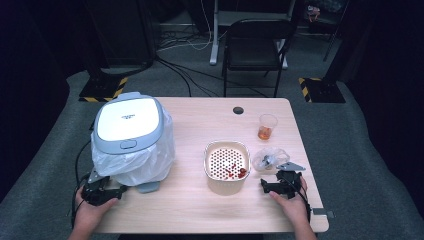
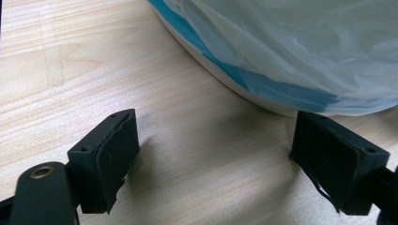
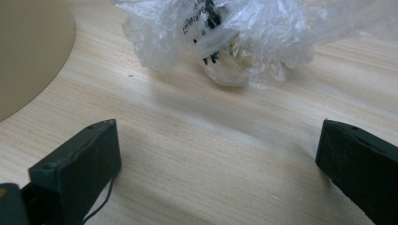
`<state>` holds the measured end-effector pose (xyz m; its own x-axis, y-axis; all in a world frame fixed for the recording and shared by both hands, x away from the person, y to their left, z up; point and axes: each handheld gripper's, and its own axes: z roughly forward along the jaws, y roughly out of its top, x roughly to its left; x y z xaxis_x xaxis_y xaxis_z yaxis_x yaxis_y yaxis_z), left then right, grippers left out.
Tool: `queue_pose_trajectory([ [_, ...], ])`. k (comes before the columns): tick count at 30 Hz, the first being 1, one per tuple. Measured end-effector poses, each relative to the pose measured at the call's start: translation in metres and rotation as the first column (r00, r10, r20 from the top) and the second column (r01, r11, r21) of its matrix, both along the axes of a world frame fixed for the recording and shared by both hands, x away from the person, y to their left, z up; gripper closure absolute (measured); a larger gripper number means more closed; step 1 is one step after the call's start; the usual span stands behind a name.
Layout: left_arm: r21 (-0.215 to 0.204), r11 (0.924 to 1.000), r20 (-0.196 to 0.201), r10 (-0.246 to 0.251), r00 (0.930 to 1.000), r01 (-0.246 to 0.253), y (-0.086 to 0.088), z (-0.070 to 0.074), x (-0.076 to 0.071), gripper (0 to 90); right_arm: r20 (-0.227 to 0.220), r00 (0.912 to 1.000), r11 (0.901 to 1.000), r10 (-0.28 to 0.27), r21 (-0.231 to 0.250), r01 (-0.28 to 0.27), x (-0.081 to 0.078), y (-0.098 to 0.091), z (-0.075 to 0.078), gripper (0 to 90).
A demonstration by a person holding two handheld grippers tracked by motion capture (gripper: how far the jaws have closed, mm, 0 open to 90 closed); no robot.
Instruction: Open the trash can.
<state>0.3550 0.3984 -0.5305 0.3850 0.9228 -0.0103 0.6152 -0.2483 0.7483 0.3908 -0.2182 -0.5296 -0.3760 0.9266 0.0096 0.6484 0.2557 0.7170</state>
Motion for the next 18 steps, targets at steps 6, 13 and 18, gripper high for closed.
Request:
queue_pose_trajectory([
  [6, -0.001, 0.9999, 0.0, 0.011, 0.9999, -0.011, -0.0007, -0.0001, -0.0006, 15.0, -0.001, 0.9997, 0.9997, 0.023, -0.011, -0.023, -0.0015, -0.0001, 0.0, 0.0],
  [13, -0.004, 0.9997, 0.004, 0.022, 0.9997, -0.022, -0.0014, -0.0002, -0.0015, 15.8, 0.002, 0.9995, 0.9995, 0.03, -0.01, -0.03, -0.0025, 0.0003, -0.0001, 0.0],
  [18, -0.003, 0.9994, 0.009, 0.036, 0.9993, -0.036, -0.0028, -0.0007, -0.0021, 15.8, 0.001, 0.9997, 0.9997, 0.025, -0.006, -0.025, -0.0029, 0.0007, -0.0001, 0.0],
])
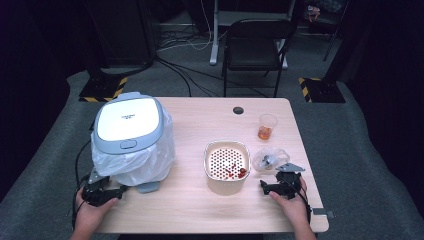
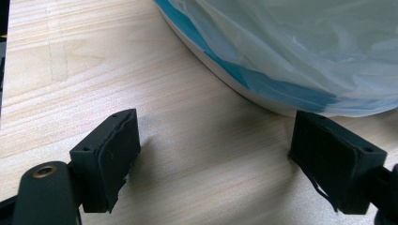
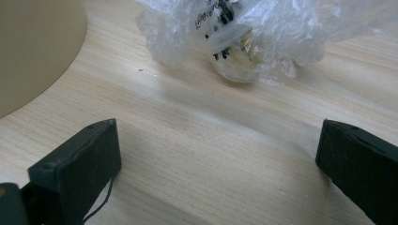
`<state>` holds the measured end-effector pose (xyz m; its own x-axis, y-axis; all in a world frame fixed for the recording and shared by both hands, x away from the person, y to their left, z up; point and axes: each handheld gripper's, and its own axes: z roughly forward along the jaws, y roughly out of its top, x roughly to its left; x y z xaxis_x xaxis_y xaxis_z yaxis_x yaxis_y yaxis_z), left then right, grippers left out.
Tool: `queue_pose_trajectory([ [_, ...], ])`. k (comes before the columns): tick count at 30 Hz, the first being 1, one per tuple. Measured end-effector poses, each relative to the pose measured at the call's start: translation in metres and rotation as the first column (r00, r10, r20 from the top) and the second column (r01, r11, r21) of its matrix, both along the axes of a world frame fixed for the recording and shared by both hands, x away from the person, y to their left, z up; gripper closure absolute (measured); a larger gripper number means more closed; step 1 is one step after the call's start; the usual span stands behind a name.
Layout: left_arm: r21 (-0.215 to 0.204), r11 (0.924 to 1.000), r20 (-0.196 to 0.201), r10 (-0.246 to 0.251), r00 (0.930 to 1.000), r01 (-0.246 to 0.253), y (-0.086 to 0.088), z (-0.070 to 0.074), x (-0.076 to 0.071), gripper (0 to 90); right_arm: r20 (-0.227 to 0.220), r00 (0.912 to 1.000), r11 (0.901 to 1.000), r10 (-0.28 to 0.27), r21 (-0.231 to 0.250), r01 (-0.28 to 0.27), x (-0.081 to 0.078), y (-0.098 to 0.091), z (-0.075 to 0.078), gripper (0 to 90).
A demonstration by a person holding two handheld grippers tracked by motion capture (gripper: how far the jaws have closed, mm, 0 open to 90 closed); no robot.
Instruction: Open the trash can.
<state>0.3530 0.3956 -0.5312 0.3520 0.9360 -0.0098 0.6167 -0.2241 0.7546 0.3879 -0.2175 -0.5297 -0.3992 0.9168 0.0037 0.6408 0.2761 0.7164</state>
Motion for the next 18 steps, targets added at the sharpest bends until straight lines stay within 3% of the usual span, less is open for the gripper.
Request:
queue_pose_trajectory([
  [4, -0.006, 1.0, -0.029, 0.0, 0.9996, 0.0, 0.0, 0.004, 0.0, 18.4, 0.0, 1.0, 1.0, 0.001, -0.001, -0.001, 0.0, 0.0, 0.0, 0.0],
  [8, -0.067, 0.9977, -0.038, 0.007, 0.9992, -0.009, 0.001, 0.008, -0.002, 31.9, -0.001, 1.0, 1.0, 0.0, 0.0, 0.0, 0.0, 0.0, 0.0, 0.0],
  [13, -0.092, 0.9955, -0.027, 0.019, 0.9995, -0.021, 0.003, 0.014, -0.005, 42.1, 0.0, 1.0, 1.0, 0.0, 0.0, 0.0, 0.0, 0.0, 0.0, 0.0],
  [14, -0.116, 0.9926, -0.022, 0.032, 0.9993, -0.034, 0.004, 0.018, -0.007, 43.7, 0.0, 1.0, 1.0, 0.001, 0.0, -0.001, 0.0, 0.0, 0.0, 0.0],
  [18, -0.104, 0.9929, -0.031, 0.057, 0.9979, -0.059, 0.007, 0.026, -0.012, 52.2, 0.002, 1.0, 1.0, 0.002, -0.003, -0.002, 0.0, 0.0, 0.0, 0.0],
])
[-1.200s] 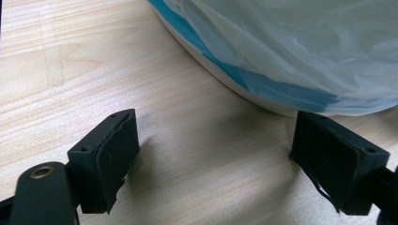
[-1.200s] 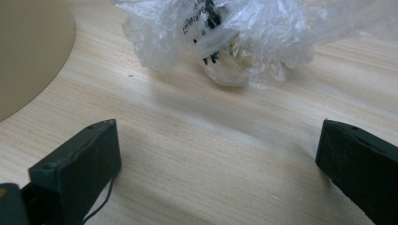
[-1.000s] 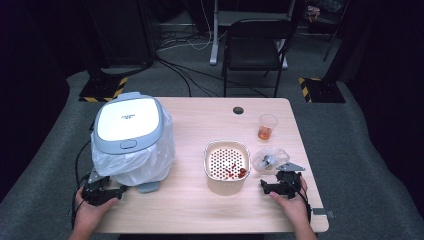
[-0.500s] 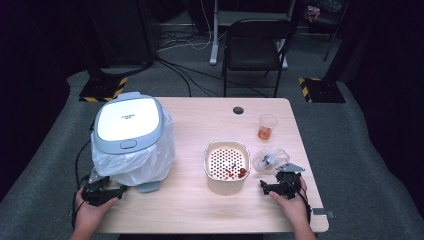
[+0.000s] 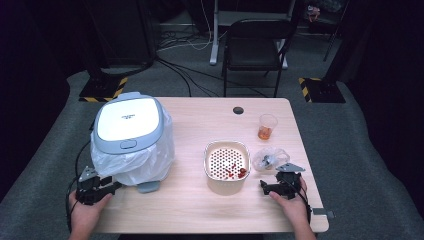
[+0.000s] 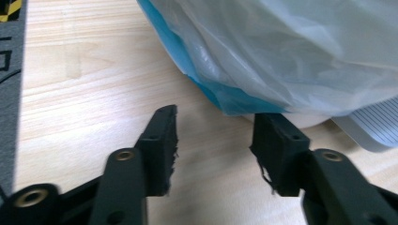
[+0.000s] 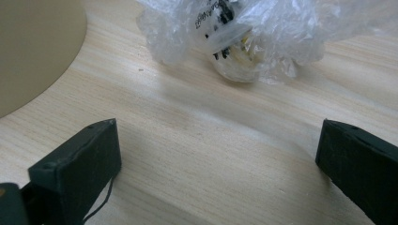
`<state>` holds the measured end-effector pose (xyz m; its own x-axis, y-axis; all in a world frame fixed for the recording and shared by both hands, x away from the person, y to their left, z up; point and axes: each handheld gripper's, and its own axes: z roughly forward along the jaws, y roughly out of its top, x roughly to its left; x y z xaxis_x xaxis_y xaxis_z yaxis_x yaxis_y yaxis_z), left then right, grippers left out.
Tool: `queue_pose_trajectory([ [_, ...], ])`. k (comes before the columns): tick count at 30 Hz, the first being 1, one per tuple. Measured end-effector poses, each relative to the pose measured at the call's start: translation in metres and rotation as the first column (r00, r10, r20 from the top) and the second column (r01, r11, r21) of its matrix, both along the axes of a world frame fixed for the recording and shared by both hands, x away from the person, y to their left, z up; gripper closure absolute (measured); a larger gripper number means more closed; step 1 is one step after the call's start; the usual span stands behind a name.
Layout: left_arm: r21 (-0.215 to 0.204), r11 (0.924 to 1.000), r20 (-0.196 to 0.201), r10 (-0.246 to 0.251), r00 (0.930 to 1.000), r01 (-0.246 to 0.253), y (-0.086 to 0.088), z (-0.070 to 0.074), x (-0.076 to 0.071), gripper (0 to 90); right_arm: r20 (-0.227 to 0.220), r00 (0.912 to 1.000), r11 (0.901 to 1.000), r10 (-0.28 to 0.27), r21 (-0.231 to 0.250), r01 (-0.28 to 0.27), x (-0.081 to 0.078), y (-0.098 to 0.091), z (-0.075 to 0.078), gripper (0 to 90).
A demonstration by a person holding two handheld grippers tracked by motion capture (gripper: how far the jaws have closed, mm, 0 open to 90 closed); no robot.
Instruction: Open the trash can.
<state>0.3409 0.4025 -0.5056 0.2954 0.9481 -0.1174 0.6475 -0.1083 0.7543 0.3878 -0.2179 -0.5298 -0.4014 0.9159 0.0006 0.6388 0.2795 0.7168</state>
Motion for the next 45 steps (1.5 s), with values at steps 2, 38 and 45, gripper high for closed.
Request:
queue_pose_trajectory([
  [2, 0.013, 0.9998, 0.006, 0.014, 0.9999, -0.014, 0.003, 0.006, -0.004, 55.5, 0.0, 1.0, 1.0, 0.0, 0.0, 0.0, 0.0, 0.0, 0.0, 0.0],
  [38, -0.011, 0.9949, 0.082, 0.1, 0.9916, -0.1, 0.023, 0.08, 0.063, 80.6, 0.0, 1.0, 1.0, -0.004, 0.001, 0.004, 0.0, 0.0, 0.0, 0.0],
  [45, -0.025, 0.9985, 0.074, 0.05, 0.996, -0.048, 0.009, 0.078, 0.069, 82.9, 0.0, 1.0, 1.0, -0.005, 0.001, 0.005, 0.0, 0.0, 0.0, 0.0],
])
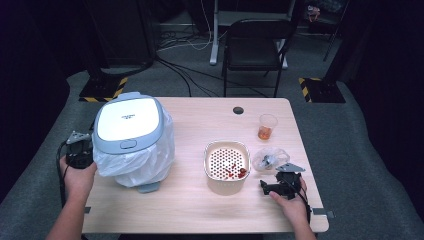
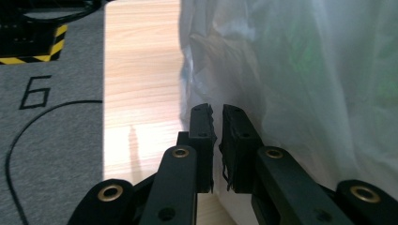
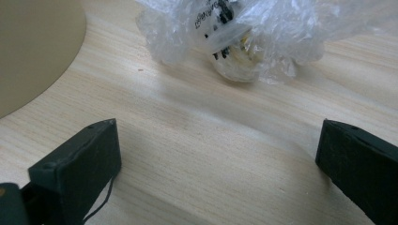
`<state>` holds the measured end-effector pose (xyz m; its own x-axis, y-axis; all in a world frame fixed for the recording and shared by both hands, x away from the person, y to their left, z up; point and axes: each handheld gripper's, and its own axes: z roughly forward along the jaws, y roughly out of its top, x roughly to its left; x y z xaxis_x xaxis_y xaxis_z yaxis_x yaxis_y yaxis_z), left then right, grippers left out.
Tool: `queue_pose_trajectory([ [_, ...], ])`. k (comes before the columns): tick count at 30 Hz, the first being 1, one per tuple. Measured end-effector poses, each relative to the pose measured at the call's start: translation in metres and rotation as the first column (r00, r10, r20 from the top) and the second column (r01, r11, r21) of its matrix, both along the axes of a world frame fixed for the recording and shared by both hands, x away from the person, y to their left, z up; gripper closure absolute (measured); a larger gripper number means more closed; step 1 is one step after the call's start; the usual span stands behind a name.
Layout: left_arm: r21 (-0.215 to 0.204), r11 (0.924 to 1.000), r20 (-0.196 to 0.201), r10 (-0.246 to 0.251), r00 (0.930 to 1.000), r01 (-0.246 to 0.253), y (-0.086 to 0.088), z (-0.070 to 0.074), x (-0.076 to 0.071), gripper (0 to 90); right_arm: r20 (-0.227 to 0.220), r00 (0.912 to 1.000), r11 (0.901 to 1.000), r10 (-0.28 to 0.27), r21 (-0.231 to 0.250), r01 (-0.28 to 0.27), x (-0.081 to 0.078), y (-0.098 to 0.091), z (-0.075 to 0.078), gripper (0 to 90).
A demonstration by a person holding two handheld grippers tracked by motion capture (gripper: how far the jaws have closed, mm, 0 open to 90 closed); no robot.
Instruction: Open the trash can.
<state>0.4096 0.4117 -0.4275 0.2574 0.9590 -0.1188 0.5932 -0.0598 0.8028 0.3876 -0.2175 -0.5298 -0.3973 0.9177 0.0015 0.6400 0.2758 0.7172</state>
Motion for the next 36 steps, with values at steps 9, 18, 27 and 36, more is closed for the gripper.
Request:
queue_pose_trajectory([
  [9, -0.009, 0.9999, 0.005, -0.007, 1.0, 0.007, -0.006, -0.003, -0.001, 89.1, 0.0, 1.0, 1.0, 0.0, 0.0, 0.0, 0.0, 0.0, 0.0, 0.0],
  [18, 0.004, 0.9979, 0.01, -0.064, 0.9979, 0.064, -0.018, -0.003, 0.002, 86.3, 0.0, 1.0, 1.0, 0.0, 0.0, 0.0, 0.0, 0.0, 0.0, 0.0],
  [27, 0.004, 0.9964, -0.002, -0.084, 0.9964, 0.084, -0.011, -0.005, -0.024, 75.5, 0.0, 1.0, 1.0, 0.0, 0.0, 0.0, 0.0, 0.0, 0.0, 0.0],
  [36, -0.052, 0.9897, -0.029, -0.135, 0.9903, 0.134, 0.002, -0.01, -0.078, 78.4, 0.0, 1.0, 1.0, 0.0, 0.0, 0.0, 0.0, 0.0, 0.0, 0.0],
])
